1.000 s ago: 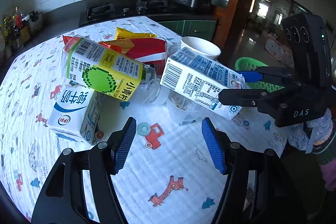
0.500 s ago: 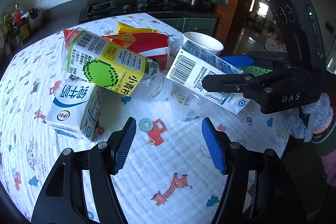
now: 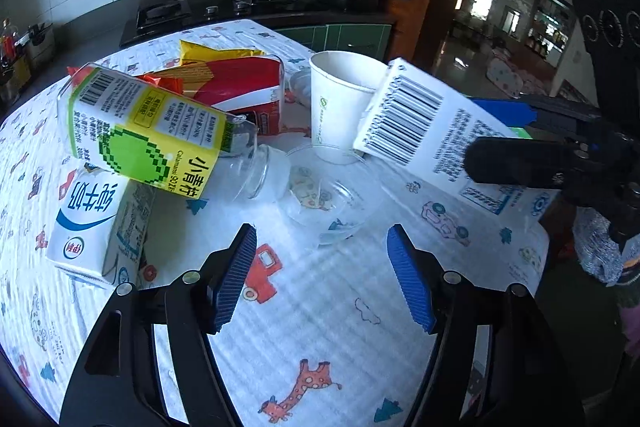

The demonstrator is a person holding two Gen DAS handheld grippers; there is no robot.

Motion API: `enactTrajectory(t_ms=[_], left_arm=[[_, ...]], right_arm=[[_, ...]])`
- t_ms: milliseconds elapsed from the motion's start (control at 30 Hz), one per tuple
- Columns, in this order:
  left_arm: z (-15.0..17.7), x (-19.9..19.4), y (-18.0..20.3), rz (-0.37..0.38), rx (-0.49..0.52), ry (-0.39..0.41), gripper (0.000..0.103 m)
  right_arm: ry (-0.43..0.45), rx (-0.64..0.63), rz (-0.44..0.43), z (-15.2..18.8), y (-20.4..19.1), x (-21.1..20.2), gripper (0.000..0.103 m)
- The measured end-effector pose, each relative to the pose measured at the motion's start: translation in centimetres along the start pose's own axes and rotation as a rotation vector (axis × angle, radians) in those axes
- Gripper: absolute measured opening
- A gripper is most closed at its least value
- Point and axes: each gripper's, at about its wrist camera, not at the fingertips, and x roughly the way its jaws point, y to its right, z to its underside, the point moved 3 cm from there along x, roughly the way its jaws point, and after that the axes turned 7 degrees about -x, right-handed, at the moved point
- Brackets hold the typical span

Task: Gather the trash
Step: 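Grasp the white milk carton with the right gripper and lift it, then carry the carton over the green basket and open the right gripper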

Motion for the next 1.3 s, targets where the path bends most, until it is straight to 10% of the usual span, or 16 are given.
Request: enactTrajectory(t_ms=[733,1300], left_arm=[[-2.2,4.0,1.6,-0.035,0.048,-0.026,0.062],[-2.4,-0.3,4.0,0.013,0.068,0.039,0.059]], right_arm=[[0.053,0.243,0.264,6.9,9.4,-8.8,0.071],[-0.082,0.458,0.48,13.0,20.6,-9.0,0.071]])
